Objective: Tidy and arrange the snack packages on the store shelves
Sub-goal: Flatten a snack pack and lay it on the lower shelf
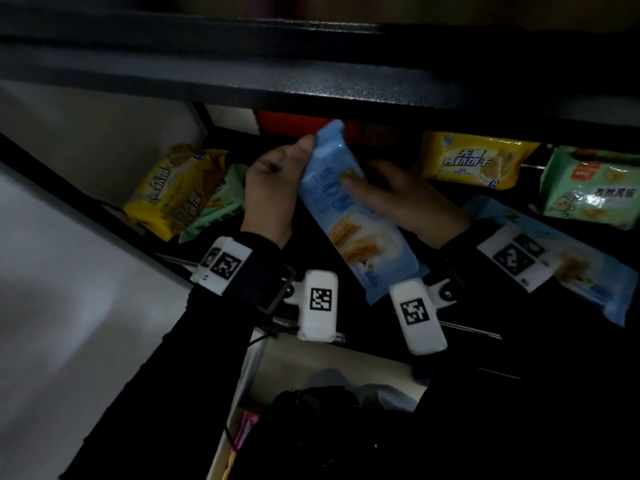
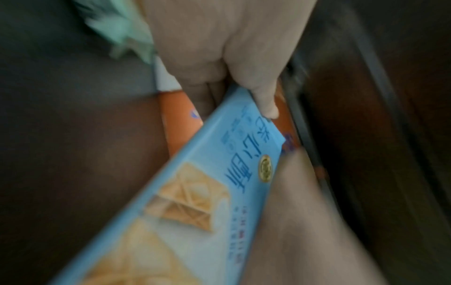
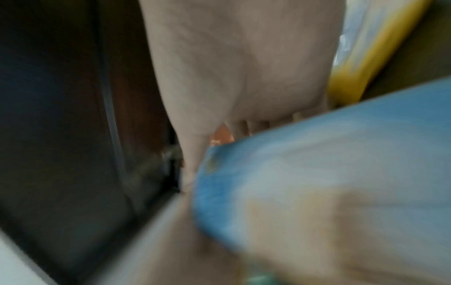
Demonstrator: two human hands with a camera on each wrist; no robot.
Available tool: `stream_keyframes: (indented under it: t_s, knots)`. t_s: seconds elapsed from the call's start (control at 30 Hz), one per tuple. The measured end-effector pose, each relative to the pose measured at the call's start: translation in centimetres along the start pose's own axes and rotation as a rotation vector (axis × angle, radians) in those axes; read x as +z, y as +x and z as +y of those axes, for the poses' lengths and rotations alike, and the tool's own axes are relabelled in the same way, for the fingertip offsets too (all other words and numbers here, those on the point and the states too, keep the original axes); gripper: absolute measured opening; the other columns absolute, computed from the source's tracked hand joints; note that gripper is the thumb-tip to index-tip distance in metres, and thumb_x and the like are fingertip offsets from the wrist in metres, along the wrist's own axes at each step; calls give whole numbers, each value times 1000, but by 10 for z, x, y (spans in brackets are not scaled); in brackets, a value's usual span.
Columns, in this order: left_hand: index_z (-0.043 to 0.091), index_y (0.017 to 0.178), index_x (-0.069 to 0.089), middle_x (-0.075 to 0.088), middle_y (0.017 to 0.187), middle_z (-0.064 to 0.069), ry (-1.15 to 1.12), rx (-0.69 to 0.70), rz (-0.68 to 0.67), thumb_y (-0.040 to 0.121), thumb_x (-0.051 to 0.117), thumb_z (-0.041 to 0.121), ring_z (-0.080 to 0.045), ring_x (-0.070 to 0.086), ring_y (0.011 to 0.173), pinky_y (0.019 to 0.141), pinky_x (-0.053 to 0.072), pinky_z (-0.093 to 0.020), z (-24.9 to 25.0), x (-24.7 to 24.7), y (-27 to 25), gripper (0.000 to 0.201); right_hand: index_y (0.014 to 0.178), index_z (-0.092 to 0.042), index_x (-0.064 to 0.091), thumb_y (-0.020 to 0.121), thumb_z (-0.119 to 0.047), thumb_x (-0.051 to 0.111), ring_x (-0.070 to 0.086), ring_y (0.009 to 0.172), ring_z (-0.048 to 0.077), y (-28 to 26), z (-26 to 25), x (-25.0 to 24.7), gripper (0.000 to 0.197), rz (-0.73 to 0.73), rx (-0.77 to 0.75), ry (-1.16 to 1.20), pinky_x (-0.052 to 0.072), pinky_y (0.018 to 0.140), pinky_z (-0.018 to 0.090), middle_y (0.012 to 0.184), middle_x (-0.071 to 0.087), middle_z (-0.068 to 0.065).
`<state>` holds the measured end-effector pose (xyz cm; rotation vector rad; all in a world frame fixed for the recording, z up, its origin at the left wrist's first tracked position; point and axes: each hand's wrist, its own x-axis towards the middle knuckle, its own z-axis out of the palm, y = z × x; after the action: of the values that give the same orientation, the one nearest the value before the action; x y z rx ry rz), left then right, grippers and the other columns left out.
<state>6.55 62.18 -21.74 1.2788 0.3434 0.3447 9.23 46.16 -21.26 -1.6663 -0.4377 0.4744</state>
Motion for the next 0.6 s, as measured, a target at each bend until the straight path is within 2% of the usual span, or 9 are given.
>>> stream_keyframes:
  t_s: [0.07,0.13,0.17,0.23,0.33,0.4,0.47,0.53,0.6]
  knots:
    - [12,62,59,67,64,-2,15,-4,-54,92,63,11,-13,62,62,65,52,-26,-4,8,-5,30,91,-24,65,96,-21,54,70,83,10,14,-9,11,13,48,-29,293,55,70,24,88,73,-5]
    - [3,73,58,70,72,-7,-42,-114,-107,94,61,17,-19,66,68,69,55,-29,-6,9,-8,25,88,-13,64,97,-17,52,69,79,18,25,-9,15,15,145,49,454,55,71,31,86,71,6]
    - [1,82,62,73,79,-9,-86,-185,-151,96,58,20,-19,70,74,71,57,-29,-7,7,-7,24,88,-10,63,97,-17,53,68,79,22,28,-5,17,15,180,87,469,55,73,34,88,69,10]
    - [2,97,67,74,95,-11,-158,-285,-234,99,51,23,-21,70,90,82,57,-33,-8,2,-6,26,87,-9,64,95,-17,56,67,74,23,29,5,20,14,235,140,485,55,69,33,86,68,12]
    - [2,118,62,67,114,-17,-262,-421,-246,101,45,29,-28,64,103,95,52,-39,-9,-1,-7,36,85,-8,66,94,-19,57,67,68,20,27,11,29,16,312,132,521,55,64,30,78,69,10]
    - [4,134,52,58,131,-19,-366,-589,-265,101,41,39,-29,60,108,97,49,-41,-11,0,-9,50,99,-2,65,97,-23,53,65,75,26,28,13,33,25,342,150,550,54,71,34,88,67,16]
    - [4,136,50,59,131,-20,-437,-664,-264,100,39,44,-29,63,105,91,53,-40,-11,1,-9,54,111,4,61,99,-26,47,64,78,27,29,14,34,35,372,173,586,53,74,35,94,65,18]
    - [1,131,52,65,120,-18,-447,-661,-256,101,36,45,-27,67,98,82,56,-38,-11,1,-7,55,103,0,63,101,-27,43,66,73,22,28,12,33,34,357,180,658,56,68,30,87,68,13]
    - [1,135,49,57,132,-20,-414,-637,-248,101,34,46,-28,61,109,88,51,-38,-10,-1,-5,58,93,-6,63,102,-28,40,66,69,20,28,10,32,33,351,187,727,56,64,28,80,69,9]
